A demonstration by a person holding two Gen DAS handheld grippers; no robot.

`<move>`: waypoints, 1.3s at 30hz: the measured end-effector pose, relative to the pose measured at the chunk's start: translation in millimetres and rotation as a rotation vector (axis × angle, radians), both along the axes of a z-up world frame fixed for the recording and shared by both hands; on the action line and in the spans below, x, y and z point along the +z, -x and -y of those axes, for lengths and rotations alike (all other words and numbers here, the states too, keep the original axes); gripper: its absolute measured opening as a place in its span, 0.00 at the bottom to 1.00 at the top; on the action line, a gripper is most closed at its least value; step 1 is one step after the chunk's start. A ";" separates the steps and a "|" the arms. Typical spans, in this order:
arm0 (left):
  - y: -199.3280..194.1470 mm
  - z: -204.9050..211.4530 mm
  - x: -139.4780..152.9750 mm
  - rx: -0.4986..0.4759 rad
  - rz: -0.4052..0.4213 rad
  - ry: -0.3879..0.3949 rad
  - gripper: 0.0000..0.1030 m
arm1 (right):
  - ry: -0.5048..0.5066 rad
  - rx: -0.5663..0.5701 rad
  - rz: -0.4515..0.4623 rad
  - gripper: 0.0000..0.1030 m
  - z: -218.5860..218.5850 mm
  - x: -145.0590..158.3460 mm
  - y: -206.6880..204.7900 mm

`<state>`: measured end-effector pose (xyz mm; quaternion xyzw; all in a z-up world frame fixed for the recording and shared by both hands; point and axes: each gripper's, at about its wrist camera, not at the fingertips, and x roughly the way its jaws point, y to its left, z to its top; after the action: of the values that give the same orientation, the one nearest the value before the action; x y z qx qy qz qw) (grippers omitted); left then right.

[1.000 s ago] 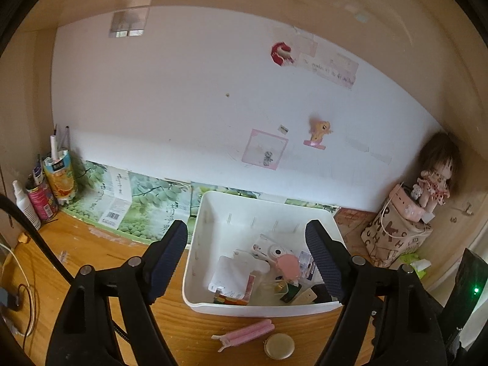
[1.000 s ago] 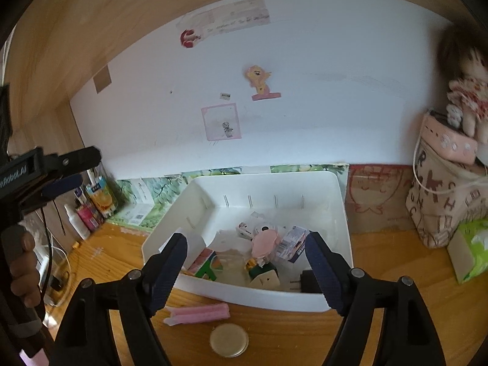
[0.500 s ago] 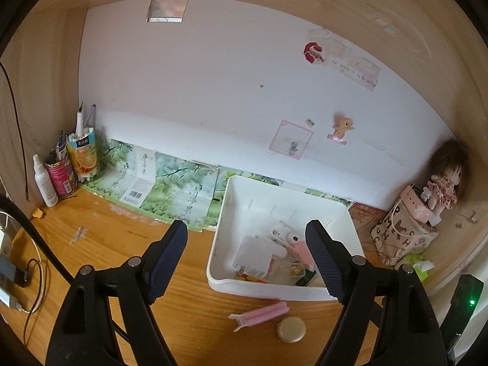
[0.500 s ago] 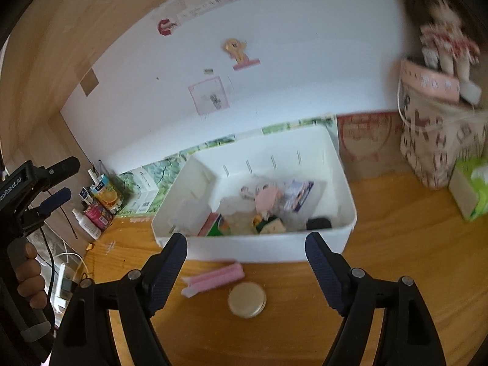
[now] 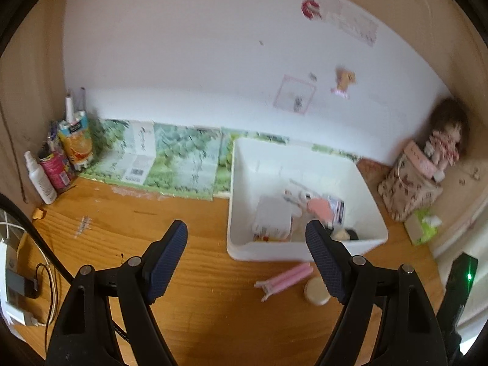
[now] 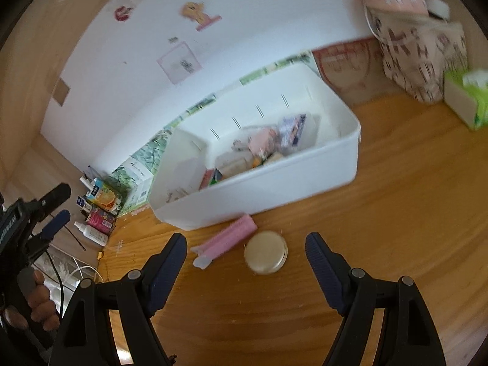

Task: Organize rigid objects
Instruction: 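Withdraw both grippers from the bin toward the pink roller and compact, then grasp the pink hair roller with left gripper while right grasps beige compact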

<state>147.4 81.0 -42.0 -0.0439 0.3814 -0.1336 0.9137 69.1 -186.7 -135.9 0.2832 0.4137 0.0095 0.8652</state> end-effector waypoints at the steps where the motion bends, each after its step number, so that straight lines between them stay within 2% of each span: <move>1: -0.9 0.9 -2.0 -0.014 -0.008 -0.009 0.80 | -0.009 -0.009 -0.008 0.78 -1.2 -2.7 0.5; 5: -3.9 6.4 -14.2 -0.075 -0.052 -0.041 0.85 | -0.051 -0.031 -0.045 0.78 -6.8 -16.3 -0.6; 8: -6.0 12.8 -26.5 -0.129 -0.104 -0.062 0.86 | -0.100 -0.040 -0.067 0.78 -10.3 -26.9 -2.3; 16: -13.0 34.1 -60.2 -0.224 -0.219 -0.135 0.87 | -0.151 -0.066 -0.140 0.78 -13.3 -47.7 -9.4; 28: -35.0 58.1 -109.2 -0.288 -0.372 -0.199 0.87 | -0.097 -0.098 -0.203 0.78 -7.1 -58.3 -22.4; 35: -39.4 70.7 -127.9 -0.333 -0.370 -0.245 0.87 | -0.031 -0.072 -0.231 0.78 -12.6 -61.3 -35.4; 39: -42.2 72.9 -135.7 -0.337 -0.357 -0.260 0.87 | -0.004 -0.058 -0.252 0.74 -15.3 -65.1 -42.3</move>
<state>189.6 8.1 -177.7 0.1151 0.5522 -0.2239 0.7948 111.4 -171.5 -201.0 0.2957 0.5105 -0.0504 0.8059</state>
